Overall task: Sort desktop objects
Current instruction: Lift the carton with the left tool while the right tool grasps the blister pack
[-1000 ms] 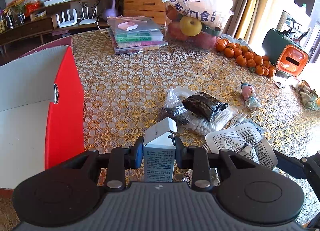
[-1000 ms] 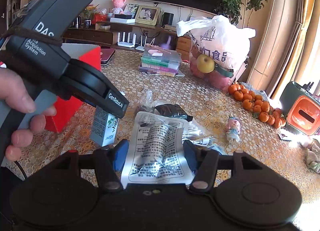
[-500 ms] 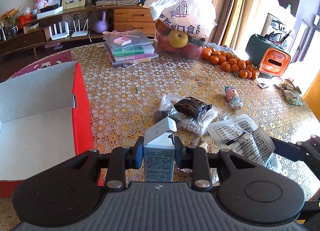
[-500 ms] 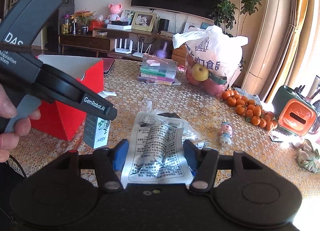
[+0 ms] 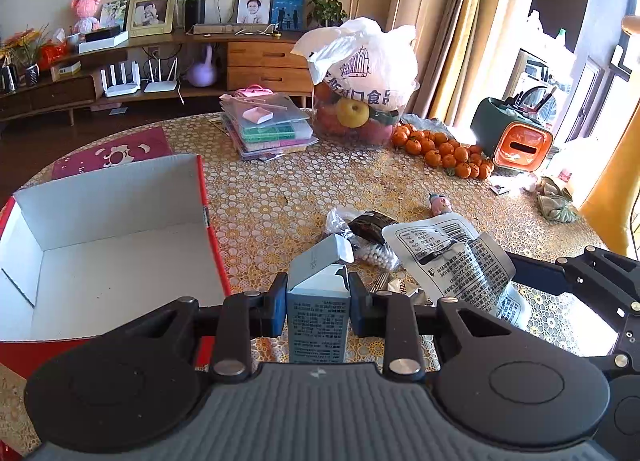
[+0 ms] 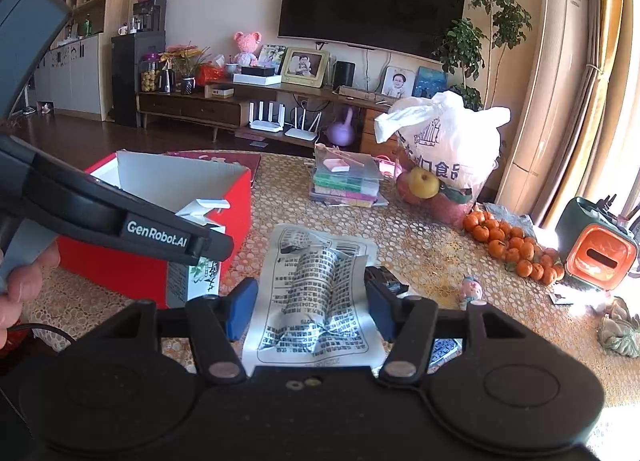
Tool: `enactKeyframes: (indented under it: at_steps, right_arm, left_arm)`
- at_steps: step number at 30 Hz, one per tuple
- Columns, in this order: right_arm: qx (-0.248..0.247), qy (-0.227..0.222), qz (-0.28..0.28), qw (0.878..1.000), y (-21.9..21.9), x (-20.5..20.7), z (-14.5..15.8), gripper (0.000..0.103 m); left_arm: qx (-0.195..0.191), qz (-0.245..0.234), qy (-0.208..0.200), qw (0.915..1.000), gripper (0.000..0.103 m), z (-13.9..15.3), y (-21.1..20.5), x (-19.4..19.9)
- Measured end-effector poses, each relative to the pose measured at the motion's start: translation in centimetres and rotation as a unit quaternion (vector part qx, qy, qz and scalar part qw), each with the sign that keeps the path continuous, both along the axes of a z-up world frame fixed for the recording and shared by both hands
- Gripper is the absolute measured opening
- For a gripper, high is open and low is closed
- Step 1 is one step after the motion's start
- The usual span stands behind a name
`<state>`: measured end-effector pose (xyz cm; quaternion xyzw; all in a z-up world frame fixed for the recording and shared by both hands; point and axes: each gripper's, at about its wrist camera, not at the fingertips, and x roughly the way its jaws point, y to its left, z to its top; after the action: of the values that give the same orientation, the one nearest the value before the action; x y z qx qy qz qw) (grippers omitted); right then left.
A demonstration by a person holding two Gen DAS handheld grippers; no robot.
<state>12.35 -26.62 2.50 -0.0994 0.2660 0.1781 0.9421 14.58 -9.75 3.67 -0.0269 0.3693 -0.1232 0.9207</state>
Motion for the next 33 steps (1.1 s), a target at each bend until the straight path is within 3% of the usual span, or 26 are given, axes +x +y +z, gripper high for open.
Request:
enactKeyframes:
  at_steps: [16, 33]
  right_arm:
    - [0.004, -0.011, 0.074, 0.997, 8.2, 0.2, 2.7, 0.059]
    - [-0.015, 0.006, 0.112, 0.994, 16.3, 4.5, 1.3, 0.059]
  left_arm:
    - [0.014, 0.050, -0.032, 0.9981, 0.029, 3.6, 10.0, -2.7]
    - [0.042, 0.093, -0.014, 0.9947, 0.029, 2.6, 18.9, 1.2]
